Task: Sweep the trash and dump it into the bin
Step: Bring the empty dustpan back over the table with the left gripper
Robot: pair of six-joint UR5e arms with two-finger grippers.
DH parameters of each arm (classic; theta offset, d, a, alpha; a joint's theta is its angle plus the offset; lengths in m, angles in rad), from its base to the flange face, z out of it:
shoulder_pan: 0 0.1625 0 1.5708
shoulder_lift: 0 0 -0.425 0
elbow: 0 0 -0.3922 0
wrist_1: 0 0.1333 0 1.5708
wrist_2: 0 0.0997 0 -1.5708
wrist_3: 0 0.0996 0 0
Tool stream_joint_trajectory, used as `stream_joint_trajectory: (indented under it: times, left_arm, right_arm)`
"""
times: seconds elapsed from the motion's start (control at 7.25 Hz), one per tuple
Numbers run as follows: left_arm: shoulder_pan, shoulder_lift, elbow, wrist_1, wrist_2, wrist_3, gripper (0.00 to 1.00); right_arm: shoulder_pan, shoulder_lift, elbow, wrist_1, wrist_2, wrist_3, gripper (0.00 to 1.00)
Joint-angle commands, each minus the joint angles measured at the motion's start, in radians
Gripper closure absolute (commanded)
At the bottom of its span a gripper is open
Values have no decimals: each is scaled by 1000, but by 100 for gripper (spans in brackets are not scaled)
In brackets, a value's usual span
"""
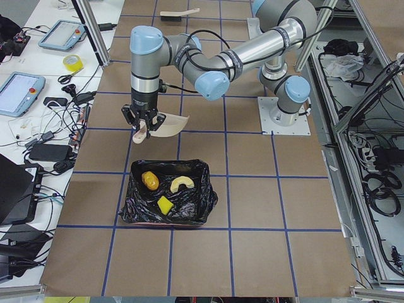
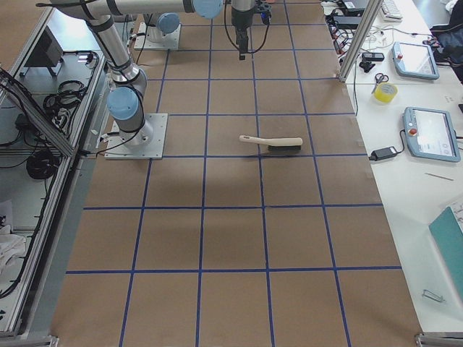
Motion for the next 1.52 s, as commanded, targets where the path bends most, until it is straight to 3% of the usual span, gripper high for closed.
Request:
stream_joint_trajectory:
  times: [0.0,0.55,0.97,1.38]
  left_arm:
    - [-133,-10,-11,-43,1,-147,100]
    - [-363,-48,-101,-74,-18,-577,100]
    - [-371,-110,-150,-8,-84,-600,100]
    - [-394,-179,-152,54,-84,-634,100]
  right_arm:
    - [2,-5,-1,1,1,2,0]
    - [0,-3,1,1,-15,4,0]
    - [0,-3,1,-5,-17,8,0]
    - [0,-3,1,-8,-17,10,0]
